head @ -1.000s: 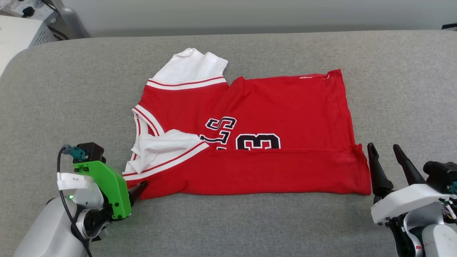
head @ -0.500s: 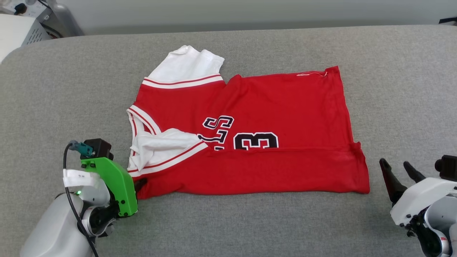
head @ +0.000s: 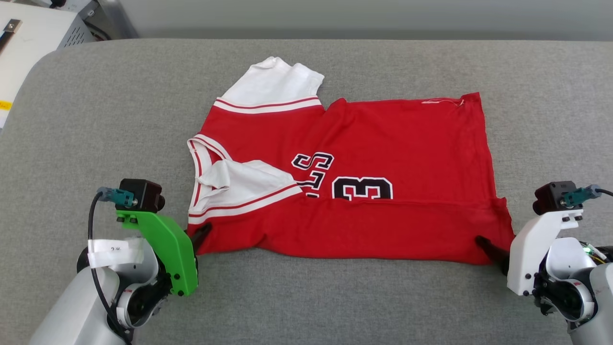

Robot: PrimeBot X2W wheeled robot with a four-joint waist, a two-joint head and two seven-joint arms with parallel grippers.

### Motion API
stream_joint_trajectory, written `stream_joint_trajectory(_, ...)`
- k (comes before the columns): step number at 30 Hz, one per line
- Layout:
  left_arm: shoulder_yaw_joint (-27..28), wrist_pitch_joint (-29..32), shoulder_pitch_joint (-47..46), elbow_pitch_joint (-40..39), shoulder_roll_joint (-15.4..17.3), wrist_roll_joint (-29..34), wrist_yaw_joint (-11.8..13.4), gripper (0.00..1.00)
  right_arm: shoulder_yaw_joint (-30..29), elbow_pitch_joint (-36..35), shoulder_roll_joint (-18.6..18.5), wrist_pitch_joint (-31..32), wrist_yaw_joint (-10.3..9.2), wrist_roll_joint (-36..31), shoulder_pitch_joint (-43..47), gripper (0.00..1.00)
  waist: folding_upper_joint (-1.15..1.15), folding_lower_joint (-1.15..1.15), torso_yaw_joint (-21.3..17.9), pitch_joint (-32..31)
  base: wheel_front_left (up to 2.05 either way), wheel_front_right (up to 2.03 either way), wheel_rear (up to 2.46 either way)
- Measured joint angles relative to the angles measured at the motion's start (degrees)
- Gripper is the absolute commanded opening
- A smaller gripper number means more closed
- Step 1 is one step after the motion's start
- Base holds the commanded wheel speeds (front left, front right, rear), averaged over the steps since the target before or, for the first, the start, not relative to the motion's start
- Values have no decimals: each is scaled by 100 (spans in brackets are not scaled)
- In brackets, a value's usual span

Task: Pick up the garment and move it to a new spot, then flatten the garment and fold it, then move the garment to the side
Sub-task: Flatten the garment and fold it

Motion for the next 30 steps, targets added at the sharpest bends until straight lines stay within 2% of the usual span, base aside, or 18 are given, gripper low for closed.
stream_joint_trajectory(5,1,38,44,-99,0,-1,24,0,261,392,-80,356,-3,155,-199,100,0,0,105,182,0,0,0)
stream_joint_trajectory(6,5,34,45,-105,0,-1,24,0,286,416,-93,428,-5,190,-220,93,0,0,123,211,0,0,0)
stream_joint_trajectory(8,11,30,55,-111,-1,-12,25,0,299,421,-94,498,-7,283,-242,0,0,0,147,251,0,0,0)
stream_joint_trajectory(20,78,-215,299,-218,89,-10,27,0,99,177,-97,342,-4,405,-193,0,0,0,79,-102,0,0,0)
stream_joint_trajectory(26,92,-210,754,-458,254,-8,149,0,-177,-407,-70,558,-1,348,386,0,0,0,38,-516,0,0,0)
stream_joint_trajectory(30,108,-199,1133,-631,332,-10,305,0,-400,-803,76,732,0,268,936,0,0,0,14,-785,0,0,0)
